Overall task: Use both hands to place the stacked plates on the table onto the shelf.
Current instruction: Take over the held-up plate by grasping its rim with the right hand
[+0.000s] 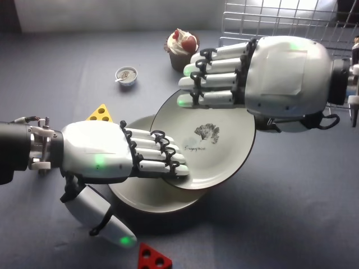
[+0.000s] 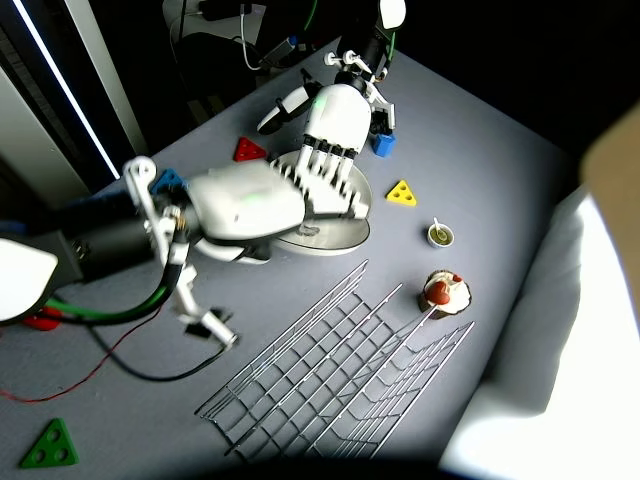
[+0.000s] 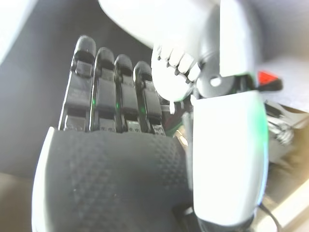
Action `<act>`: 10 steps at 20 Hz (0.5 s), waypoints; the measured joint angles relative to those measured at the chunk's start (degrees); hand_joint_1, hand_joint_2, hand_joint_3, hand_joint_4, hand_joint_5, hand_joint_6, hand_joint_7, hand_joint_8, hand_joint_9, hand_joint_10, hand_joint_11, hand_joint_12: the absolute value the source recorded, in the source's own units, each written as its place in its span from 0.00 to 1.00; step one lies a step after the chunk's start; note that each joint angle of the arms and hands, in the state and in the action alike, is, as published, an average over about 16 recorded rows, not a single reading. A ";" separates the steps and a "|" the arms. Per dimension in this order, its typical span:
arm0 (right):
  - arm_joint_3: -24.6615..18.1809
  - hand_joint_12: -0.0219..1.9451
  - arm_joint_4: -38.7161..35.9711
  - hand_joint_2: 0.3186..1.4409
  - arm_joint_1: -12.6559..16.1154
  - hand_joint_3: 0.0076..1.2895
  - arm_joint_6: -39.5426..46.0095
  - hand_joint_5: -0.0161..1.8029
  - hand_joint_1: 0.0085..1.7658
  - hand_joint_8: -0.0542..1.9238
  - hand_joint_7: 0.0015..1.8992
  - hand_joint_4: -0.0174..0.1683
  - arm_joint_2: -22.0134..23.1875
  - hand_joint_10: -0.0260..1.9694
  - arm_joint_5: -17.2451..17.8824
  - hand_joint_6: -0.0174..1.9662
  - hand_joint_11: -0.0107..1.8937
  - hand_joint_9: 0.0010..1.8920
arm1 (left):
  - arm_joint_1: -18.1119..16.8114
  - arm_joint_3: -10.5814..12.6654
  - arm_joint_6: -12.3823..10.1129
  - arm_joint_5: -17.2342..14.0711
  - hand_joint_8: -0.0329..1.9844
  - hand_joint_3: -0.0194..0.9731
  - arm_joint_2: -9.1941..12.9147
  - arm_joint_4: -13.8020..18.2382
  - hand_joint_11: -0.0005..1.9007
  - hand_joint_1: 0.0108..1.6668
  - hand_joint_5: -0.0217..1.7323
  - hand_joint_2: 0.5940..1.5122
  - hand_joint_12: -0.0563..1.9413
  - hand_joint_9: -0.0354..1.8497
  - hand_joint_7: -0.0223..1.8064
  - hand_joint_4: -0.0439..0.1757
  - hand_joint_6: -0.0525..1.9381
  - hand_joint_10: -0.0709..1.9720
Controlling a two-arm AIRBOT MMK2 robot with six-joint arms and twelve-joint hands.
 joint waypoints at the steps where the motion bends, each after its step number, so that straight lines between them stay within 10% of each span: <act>1: 0.01 0.04 -0.06 0.54 -0.01 0.01 -0.96 0.15 0.71 0.03 0.11 0.11 -0.22 0.01 0.22 0.02 0.15 0.12 | 0.00 0.07 0.00 -0.02 0.01 0.03 -0.02 -0.03 0.04 0.04 0.06 0.40 0.02 0.06 0.04 0.19 0.02 0.03; 10: 0.74 0.05 1.00 0.55 -2.06 0.01 -3.57 0.18 0.72 0.03 0.14 0.11 -2.54 0.01 -0.59 0.02 0.17 0.14 | 0.03 0.68 0.02 -0.19 0.01 0.04 -0.19 -0.19 0.03 0.05 0.05 0.40 0.02 0.05 0.04 0.19 0.02 0.03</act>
